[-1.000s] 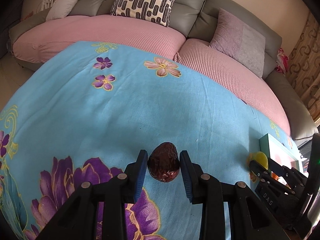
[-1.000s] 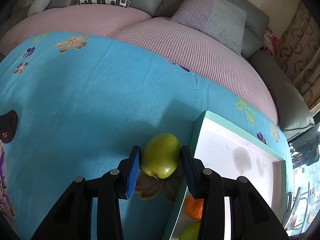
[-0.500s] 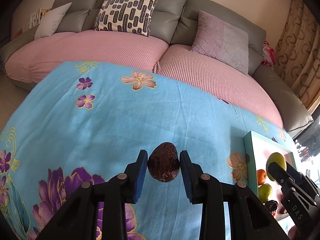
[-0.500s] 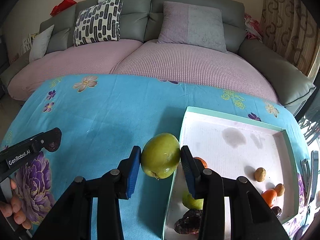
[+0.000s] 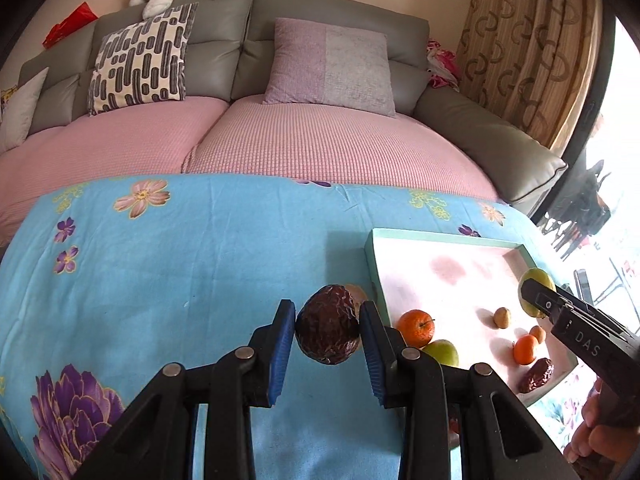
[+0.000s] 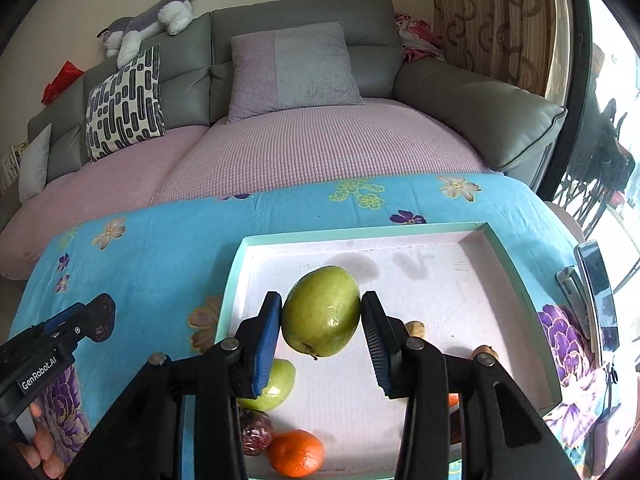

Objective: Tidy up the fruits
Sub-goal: 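Carry the date and pear over the white tray with both grippers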

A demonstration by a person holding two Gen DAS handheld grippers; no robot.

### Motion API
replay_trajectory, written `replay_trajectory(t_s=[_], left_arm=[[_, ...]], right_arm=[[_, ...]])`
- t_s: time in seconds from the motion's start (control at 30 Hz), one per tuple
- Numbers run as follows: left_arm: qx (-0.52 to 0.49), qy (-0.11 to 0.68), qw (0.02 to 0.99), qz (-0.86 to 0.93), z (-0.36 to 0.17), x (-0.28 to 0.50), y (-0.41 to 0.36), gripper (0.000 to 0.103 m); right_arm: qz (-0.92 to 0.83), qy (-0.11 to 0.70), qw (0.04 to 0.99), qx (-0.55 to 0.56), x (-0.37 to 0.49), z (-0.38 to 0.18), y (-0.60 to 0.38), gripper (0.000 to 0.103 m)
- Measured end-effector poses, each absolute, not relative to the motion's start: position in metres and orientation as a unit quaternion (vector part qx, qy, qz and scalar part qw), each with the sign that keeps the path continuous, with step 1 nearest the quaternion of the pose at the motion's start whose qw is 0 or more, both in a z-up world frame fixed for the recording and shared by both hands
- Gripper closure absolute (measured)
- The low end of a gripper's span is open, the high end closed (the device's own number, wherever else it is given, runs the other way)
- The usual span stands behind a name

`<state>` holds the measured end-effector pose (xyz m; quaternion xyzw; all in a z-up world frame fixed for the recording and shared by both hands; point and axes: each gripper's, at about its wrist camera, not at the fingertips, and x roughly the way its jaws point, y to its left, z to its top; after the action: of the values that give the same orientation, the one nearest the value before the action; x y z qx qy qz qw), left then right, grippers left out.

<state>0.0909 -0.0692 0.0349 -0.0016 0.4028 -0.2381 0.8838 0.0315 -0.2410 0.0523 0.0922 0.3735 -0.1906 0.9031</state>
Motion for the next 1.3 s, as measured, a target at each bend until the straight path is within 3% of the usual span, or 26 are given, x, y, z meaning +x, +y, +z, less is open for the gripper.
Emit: replay_trajectory(t_s=[0.4,0.73,1.3], left_arm=[[0.03,0.411,0.864,-0.29,0.026,0.114,-0.13,0.068],[0.067,0.421,0.856,-0.293,0.01,0.135,-0.168,0.068],[0.085,0.452,0.841,-0.284,-0.013,0.142,-0.187,0.067]], right_arm=[[-0.243,0.355,0.889,0.159,0.005,0.041,-0.307,0.06],[-0.269,0.338,0.889,0.152,0.021,0.032,-0.336,0.06],[-0.275,0.386,0.864,0.172,0.03,-0.001,-0.351,0.06]])
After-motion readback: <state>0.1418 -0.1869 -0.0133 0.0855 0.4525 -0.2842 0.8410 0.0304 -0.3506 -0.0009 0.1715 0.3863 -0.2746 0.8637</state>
